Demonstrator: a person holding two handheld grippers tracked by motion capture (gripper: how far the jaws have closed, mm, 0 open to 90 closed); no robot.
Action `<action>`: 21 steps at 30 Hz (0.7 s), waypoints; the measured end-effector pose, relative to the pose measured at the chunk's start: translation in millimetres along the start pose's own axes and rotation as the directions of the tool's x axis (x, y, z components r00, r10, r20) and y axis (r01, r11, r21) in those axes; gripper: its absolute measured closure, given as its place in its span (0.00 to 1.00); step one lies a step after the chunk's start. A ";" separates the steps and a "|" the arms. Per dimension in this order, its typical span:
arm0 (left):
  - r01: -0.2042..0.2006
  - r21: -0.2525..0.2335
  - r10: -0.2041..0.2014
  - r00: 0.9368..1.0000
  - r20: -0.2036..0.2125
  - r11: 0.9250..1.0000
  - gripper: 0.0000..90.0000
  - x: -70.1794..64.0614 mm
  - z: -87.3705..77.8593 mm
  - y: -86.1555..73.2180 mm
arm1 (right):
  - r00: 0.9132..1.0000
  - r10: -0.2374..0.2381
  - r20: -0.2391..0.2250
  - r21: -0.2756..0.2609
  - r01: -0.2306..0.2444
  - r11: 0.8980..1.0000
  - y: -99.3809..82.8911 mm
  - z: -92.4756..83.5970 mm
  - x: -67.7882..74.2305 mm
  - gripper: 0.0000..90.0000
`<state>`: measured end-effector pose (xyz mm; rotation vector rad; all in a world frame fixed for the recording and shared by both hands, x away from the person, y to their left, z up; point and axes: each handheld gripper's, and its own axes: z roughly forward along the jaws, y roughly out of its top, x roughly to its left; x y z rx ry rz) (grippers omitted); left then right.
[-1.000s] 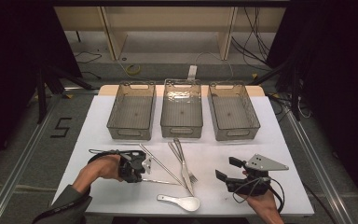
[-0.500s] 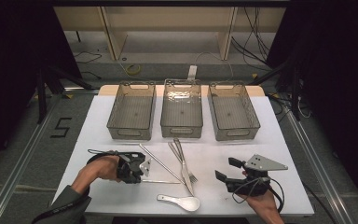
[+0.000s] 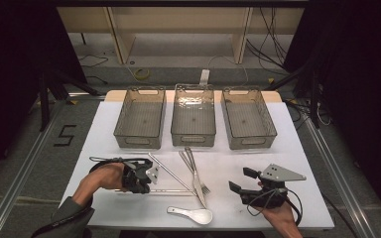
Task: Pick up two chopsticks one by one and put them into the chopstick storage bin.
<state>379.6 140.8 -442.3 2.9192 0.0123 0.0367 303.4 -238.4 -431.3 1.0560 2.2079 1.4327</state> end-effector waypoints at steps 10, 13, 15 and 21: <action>0.132 -0.174 -0.149 0.985 -0.090 0.976 0.94 8.6 -29.0 -0.8 | 1.000 0.001 -0.003 0.004 -0.001 1.000 -0.3 1.1 0.9 0.32; 0.191 -0.231 -0.221 0.969 -0.109 0.954 0.94 12.3 -35.1 1.1 | 1.000 0.002 -0.003 0.003 -0.002 1.000 -0.4 1.2 1.1 0.31; 0.237 -0.256 -0.273 0.955 -0.116 0.937 0.94 15.7 -37.8 1.5 | 1.000 0.002 -0.003 0.003 -0.002 1.000 -0.5 1.0 1.1 0.31; 0.325 -0.313 -0.380 0.915 -0.134 0.892 0.94 27.1 -43.9 0.5 | 1.000 0.006 -0.002 -0.002 -0.006 1.000 -0.7 0.8 -0.2 0.31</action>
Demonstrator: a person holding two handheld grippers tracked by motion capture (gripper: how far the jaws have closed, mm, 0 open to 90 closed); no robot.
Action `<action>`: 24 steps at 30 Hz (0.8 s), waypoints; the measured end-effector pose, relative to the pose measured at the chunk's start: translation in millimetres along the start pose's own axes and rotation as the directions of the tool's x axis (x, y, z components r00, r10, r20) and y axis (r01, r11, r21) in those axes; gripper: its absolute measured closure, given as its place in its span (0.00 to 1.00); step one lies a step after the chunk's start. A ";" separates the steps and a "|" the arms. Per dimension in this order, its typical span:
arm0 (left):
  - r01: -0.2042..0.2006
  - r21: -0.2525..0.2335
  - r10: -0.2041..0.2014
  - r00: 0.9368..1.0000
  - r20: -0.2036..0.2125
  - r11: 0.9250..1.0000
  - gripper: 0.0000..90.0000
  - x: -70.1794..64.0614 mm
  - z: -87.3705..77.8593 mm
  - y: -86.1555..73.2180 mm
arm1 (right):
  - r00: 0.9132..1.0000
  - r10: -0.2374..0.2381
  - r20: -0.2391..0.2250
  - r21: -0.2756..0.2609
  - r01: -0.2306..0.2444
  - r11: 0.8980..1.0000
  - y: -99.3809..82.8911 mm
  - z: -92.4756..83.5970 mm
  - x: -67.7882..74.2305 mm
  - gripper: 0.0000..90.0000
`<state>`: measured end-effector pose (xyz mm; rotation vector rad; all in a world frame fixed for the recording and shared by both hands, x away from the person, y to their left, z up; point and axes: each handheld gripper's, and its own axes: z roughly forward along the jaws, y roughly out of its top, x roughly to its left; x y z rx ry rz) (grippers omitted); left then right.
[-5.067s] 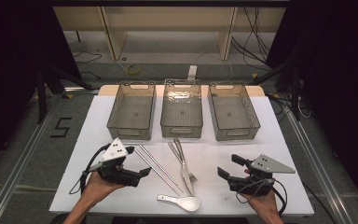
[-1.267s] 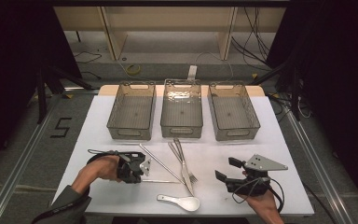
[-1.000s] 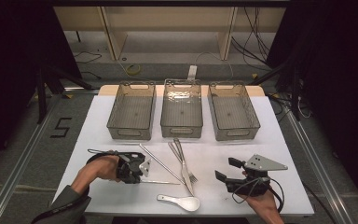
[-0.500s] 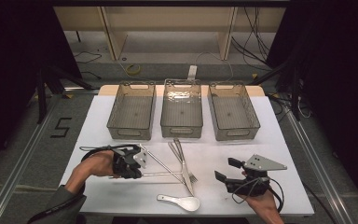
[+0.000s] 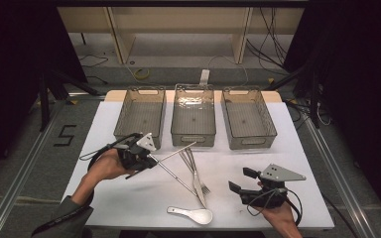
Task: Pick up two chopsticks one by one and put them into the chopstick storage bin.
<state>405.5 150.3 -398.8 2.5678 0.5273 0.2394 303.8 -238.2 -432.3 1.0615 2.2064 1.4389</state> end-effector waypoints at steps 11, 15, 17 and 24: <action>0.120 -0.067 -0.124 0.990 -0.062 0.991 0.94 28.7 -10.6 11.5 | 1.000 0.007 0.003 0.003 -0.007 1.000 -0.3 0.3 -1.4 0.31; 0.167 -0.118 -0.178 0.980 -0.092 0.979 0.94 42.4 -19.9 18.2 | 1.000 0.008 0.003 0.002 -0.008 1.000 -0.3 0.0 -1.5 0.31; 0.195 -0.139 -0.211 0.970 -0.117 0.971 0.94 51.8 -24.2 20.8 | 1.000 0.007 0.003 0.001 -0.007 1.000 -0.3 -0.2 -1.5 0.31; 0.273 -0.177 -0.300 0.942 -0.152 0.946 0.94 79.5 -32.4 24.2 | 1.000 0.008 0.001 -0.001 -0.008 1.000 -0.4 -0.2 -1.5 0.31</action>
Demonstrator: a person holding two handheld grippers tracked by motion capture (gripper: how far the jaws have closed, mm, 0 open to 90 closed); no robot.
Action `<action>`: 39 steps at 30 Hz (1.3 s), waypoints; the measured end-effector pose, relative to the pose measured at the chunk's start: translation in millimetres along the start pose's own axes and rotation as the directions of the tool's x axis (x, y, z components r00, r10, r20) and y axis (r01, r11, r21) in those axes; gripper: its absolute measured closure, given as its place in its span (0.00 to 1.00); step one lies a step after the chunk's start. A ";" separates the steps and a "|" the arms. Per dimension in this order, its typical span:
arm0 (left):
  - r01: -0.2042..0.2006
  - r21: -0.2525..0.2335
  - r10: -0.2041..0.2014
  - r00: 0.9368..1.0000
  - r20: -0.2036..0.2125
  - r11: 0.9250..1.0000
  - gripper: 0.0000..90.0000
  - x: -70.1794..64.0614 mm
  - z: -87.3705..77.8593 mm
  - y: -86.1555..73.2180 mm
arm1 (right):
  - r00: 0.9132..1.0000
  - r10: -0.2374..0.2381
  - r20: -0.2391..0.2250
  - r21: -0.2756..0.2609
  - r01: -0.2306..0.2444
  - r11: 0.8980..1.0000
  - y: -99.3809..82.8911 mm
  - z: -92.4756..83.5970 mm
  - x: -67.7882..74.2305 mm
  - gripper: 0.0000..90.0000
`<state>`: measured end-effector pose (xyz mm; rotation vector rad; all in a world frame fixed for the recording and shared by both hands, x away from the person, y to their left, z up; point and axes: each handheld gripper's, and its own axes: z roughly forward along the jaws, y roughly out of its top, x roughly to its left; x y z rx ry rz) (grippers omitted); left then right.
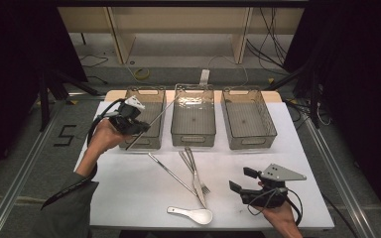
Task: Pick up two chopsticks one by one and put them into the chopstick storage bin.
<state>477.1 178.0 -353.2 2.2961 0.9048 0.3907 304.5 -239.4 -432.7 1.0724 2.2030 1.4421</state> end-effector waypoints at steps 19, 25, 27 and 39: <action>0.136 -0.090 -0.147 0.980 -0.135 0.987 0.94 50.5 0.6 17.6 | 1.000 0.005 -0.002 -0.008 -0.005 1.000 0.1 -0.5 -0.2 0.31; 0.180 -0.113 -0.195 0.969 -0.152 0.977 0.94 64.3 9.8 14.0 | 1.000 0.004 -0.006 -0.011 -0.004 1.000 0.0 -0.9 -0.3 0.31; 0.186 -0.110 -0.201 0.968 -0.150 0.976 0.94 65.3 10.7 13.7 | 1.000 0.004 -0.006 -0.011 -0.004 1.000 0.0 -0.8 -0.3 0.31; 0.206 -0.112 -0.223 0.960 -0.169 0.972 0.94 71.1 26.0 0.9 | 1.000 0.009 -0.009 -0.009 -0.009 1.000 -0.2 -0.5 -0.4 0.31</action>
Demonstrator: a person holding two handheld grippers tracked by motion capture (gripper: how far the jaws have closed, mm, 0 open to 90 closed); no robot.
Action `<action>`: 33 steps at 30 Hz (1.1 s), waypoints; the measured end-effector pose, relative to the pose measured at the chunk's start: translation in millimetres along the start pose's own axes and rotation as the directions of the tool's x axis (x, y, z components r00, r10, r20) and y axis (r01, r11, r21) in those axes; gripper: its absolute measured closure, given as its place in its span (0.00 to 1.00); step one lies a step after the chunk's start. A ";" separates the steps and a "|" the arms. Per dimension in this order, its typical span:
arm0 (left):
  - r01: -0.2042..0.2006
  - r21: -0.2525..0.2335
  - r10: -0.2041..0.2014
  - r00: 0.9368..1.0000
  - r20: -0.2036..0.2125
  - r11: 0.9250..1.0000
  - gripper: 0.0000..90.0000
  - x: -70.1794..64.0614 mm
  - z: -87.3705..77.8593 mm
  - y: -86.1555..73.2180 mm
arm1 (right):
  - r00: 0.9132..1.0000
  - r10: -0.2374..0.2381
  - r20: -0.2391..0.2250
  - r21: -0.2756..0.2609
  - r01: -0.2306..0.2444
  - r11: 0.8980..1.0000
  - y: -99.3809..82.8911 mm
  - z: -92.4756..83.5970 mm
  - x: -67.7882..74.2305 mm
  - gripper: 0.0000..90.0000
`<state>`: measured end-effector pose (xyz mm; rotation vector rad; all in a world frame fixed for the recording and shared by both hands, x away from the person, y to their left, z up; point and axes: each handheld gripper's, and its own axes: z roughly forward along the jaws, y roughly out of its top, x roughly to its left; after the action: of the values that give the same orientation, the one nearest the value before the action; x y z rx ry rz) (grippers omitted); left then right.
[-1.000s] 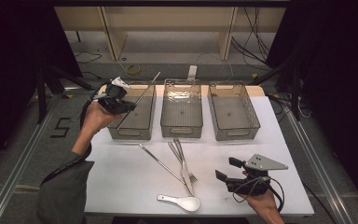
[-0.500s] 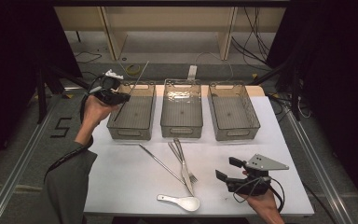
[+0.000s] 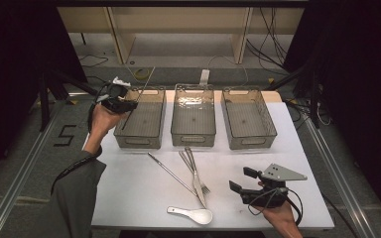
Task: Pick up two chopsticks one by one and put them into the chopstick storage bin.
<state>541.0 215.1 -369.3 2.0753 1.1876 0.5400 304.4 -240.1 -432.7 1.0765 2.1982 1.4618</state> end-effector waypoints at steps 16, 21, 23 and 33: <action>0.013 0.016 -0.012 1.000 -0.011 1.000 0.94 1.7 17.8 -16.0 | 1.000 -0.005 -0.001 0.002 0.005 1.000 -0.1 0.3 0.7 0.31; 0.009 0.022 -0.008 1.000 -0.013 1.000 0.94 1.4 20.7 -18.4 | 1.000 -0.004 -0.001 0.000 0.004 1.000 -0.2 0.1 0.4 0.31; 0.016 0.028 -0.016 1.000 -0.015 0.999 0.93 1.9 22.1 -19.9 | 1.000 -0.005 -0.002 0.003 0.005 1.000 -0.2 0.3 0.6 0.31; 0.038 0.033 -0.037 0.999 -0.017 0.999 0.91 3.1 27.1 -25.4 | 1.000 -0.005 -0.002 0.003 0.005 1.000 -0.2 0.4 0.5 0.31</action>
<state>545.0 217.3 -406.3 2.0763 1.2509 0.5236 304.2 -239.5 -433.0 1.0696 2.2035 1.4590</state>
